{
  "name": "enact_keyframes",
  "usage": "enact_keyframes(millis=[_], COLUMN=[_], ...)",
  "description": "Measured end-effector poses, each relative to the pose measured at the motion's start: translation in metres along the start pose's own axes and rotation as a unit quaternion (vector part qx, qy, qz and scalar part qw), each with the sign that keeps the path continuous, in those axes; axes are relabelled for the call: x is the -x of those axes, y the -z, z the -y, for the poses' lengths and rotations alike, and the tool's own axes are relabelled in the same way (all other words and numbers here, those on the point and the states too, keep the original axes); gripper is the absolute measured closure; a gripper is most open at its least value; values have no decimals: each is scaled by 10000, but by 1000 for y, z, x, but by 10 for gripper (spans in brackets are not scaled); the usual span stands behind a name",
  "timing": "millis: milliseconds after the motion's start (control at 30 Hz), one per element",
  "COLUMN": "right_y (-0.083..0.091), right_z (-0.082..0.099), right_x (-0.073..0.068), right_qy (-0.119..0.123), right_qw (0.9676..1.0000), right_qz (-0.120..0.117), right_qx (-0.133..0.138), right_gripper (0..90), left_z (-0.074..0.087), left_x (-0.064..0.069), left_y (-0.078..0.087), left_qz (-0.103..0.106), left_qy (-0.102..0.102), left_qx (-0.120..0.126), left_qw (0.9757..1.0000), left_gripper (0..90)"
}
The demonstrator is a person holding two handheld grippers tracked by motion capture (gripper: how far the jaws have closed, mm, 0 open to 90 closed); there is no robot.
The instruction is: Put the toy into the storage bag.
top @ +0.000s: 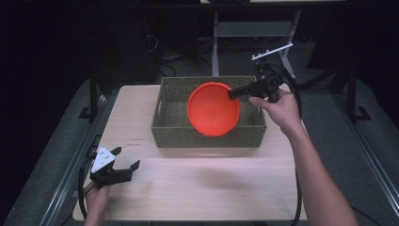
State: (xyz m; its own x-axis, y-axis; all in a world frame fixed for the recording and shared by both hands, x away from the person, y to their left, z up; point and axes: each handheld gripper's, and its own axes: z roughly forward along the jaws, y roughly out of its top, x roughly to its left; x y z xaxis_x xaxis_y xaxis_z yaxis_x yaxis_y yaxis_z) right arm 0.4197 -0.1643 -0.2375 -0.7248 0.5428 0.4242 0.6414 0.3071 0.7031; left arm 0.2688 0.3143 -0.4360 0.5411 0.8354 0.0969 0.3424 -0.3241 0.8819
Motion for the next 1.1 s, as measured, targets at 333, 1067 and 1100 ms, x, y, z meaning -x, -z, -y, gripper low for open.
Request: enact_keyframes(millis=[333,1067,1100], right_y=[-18,-41,-43], right_z=[-13,-16,-17], right_x=[20,57,59], right_qy=[-245,-798,-823], right_qw=[9997,9967,9964], right_qz=[22,156,194], right_qx=[24,65,59], right_gripper=[819,819,819], left_z=[0,1,1], left_x=[-1,-3,-3], left_y=[1,0,0], left_qz=[-22,4,-33], left_qy=[-8,15,25], left_qx=[-1,-24,-29], left_qw=[10000,10000,10000], left_gripper=[130,130,130])
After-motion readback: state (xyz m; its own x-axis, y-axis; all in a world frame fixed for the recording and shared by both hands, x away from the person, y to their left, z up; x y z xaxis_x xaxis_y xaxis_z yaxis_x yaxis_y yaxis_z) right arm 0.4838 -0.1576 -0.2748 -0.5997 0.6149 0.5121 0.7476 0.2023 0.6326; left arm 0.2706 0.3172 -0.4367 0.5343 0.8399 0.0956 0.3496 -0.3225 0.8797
